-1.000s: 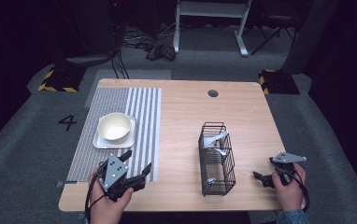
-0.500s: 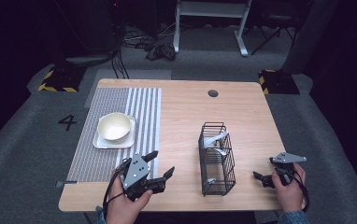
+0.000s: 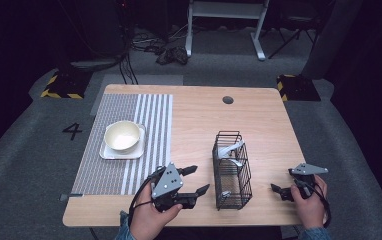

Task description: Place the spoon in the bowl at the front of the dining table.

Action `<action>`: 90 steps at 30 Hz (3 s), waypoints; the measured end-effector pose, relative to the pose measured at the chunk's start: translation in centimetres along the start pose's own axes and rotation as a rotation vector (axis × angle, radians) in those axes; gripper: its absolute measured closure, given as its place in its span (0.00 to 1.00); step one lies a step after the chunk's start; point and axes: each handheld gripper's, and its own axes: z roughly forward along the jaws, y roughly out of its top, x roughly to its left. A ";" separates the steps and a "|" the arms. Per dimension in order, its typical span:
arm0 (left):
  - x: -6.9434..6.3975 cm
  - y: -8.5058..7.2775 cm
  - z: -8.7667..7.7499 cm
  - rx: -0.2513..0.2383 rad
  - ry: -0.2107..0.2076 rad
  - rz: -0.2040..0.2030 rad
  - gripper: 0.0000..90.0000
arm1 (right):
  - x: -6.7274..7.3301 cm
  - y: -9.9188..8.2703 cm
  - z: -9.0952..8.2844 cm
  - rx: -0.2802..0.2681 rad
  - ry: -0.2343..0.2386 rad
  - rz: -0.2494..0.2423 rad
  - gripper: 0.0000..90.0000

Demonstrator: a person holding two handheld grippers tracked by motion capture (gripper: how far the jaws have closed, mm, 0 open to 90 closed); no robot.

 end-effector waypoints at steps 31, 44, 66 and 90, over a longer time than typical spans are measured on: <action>-1.2 0.0 5.0 0.027 -0.269 0.060 0.72 | 0.0 0.0 0.0 0.000 0.000 0.000 0.00; -0.3 0.2 5.3 0.004 -0.308 0.042 0.73 | 0.0 0.0 0.0 0.000 -0.001 0.001 0.00; 0.9 -0.3 6.5 0.000 -0.237 0.069 0.72 | 0.0 0.0 0.0 0.000 0.000 0.000 0.00; 1.0 -0.4 7.9 0.036 -0.228 0.090 0.93 | 0.0 0.0 0.0 0.000 0.000 0.000 0.00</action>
